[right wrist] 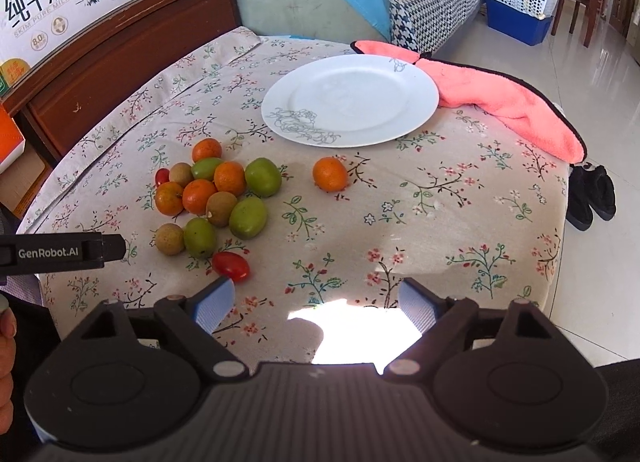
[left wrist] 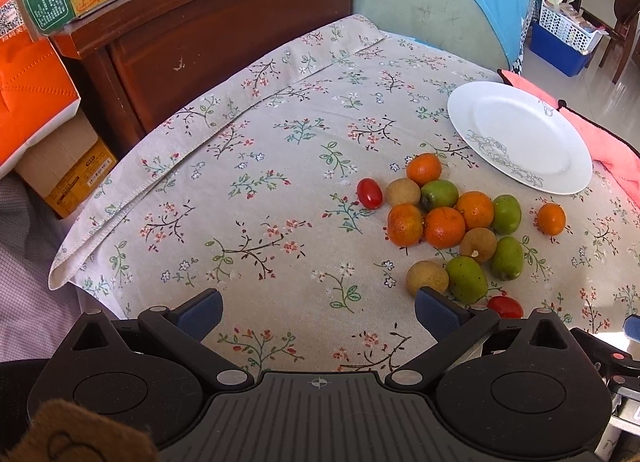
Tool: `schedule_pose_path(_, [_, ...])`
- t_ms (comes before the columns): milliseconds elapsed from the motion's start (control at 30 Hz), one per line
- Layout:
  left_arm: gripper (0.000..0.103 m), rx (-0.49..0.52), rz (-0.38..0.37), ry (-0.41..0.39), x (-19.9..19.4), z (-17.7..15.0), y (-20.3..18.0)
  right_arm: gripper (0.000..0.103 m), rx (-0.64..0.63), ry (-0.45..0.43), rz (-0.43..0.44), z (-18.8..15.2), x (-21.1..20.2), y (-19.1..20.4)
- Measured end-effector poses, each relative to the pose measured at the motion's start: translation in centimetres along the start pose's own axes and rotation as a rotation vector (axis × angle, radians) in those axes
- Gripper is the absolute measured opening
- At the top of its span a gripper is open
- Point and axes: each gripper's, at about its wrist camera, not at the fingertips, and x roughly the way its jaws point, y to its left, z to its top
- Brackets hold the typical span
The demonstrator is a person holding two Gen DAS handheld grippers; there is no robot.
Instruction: Organize fruits
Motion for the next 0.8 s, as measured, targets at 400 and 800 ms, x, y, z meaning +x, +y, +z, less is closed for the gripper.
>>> schedule_pose_path(400, [0.102, 0.131, 0.023, -0.036, 0.2, 1.2, -2.2, 0.082, -0.028, 0.007, -0.042, 1.5, 0.5, -0.3])
schedule_pose_path(800, [0.096, 0.127, -0.025, -0.094, 0.1, 3.7, -1.7, 0.071, -0.066, -0.030, 0.014, 5.3, 1.6, -2.0])
